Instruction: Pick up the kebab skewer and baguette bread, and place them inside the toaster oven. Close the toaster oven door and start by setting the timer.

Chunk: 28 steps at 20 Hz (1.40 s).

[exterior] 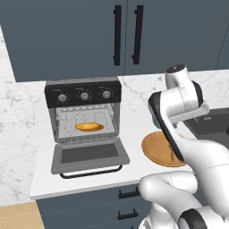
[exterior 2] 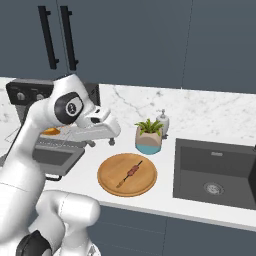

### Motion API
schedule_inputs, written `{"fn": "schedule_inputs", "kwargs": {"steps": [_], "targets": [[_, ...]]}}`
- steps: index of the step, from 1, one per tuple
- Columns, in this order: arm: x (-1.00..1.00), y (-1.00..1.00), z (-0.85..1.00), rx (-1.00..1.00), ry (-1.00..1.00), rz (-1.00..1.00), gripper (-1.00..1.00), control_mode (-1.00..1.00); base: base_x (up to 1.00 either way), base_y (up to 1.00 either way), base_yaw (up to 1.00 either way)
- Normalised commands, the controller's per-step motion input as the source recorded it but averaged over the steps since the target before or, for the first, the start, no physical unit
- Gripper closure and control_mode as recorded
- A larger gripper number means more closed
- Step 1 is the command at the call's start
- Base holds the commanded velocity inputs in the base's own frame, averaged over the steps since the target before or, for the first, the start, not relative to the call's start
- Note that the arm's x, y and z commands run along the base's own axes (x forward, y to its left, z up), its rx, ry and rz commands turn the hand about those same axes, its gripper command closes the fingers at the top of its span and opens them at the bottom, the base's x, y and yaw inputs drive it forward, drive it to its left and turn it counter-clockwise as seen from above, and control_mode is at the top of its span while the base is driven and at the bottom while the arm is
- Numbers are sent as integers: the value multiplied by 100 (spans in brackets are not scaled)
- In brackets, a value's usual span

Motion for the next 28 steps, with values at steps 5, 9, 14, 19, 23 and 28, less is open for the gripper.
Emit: {"fn": "schedule_inputs", "kwargs": {"steps": [5,9,14,19,23,28], "targets": [[16,-3,-9,5,13,-8,-100,-100,0,0,0],[9,-10,-46,12,-5,-1,-100,-100,0,0,0],[3,-9,-43,21,-4,-2,-100,-100,0,0,0],[15,0,-33,13,1,-5,-100,-100,0,0,0],[33,-13,-49,13,-1,-2,-100,-100,0,0,0],[49,-7,-40,5,-1,0,-100,-100,0,0,0]]}}
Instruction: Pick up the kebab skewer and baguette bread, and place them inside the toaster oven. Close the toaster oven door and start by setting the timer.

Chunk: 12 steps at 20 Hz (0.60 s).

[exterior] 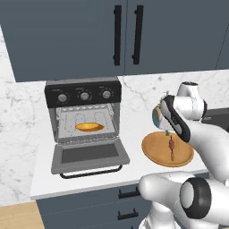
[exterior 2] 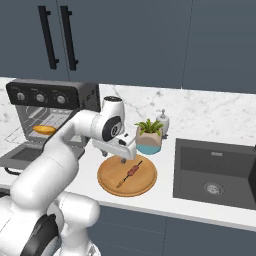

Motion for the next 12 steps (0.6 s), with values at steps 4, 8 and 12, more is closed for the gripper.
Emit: {"fn": "schedule_inputs", "kwargs": {"steps": [4,8,12], "targets": [[38,-23,-52,0,-7,0,-100,-100,0,0,0],[25,-30,-59,0,-15,0,-100,-100,0,0,0],[20,-8,-62,0,-11,0,-100,-100,0,0,0]]}}
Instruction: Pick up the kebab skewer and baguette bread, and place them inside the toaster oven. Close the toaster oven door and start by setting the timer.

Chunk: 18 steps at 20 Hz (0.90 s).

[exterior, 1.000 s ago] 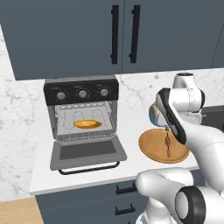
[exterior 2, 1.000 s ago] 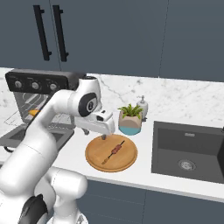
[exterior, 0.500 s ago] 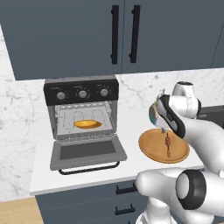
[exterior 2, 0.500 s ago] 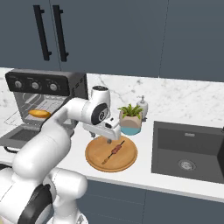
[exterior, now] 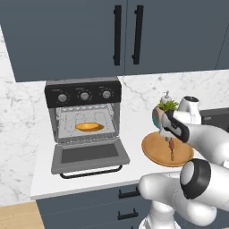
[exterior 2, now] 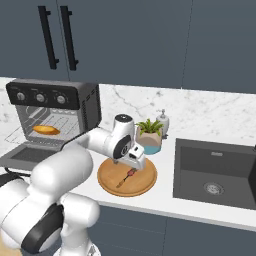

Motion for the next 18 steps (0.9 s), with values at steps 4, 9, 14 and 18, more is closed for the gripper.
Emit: {"fn": "schedule_inputs", "kwargs": {"steps": [4,9,14,18], "targets": [[8,-3,-47,0,-5,0,-100,-100,0,0,0],[7,-1,-19,0,0,0,-100,-100,0,0,0],[20,-13,0,0,1,-3,-100,-100,0,0,0],[33,-4,-1,0,4,-3,-100,-100,0,0,0]]}}
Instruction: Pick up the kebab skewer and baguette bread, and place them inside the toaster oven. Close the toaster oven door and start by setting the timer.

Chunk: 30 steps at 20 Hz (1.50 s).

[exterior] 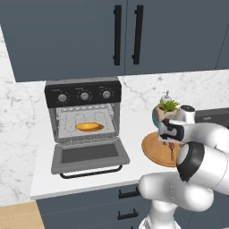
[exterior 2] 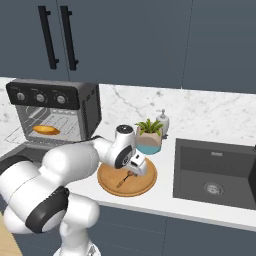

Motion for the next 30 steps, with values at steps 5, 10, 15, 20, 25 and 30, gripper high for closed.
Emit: {"fn": "schedule_inputs", "kwargs": {"steps": [5,10,15,20,25,30], "targets": [[20,0,-17,0,8,-4,-100,-100,0,0,0],[0,-4,-33,0,4,-2,-100,-100,0,0,0],[1,-4,-24,0,0,-1,-100,-100,0,0,0],[1,0,-19,0,0,0,-100,-100,0,0,0],[0,0,-9,0,0,0,100,-100,0,0,0],[0,0,-2,0,0,0,100,-100,0,0,0]]}}
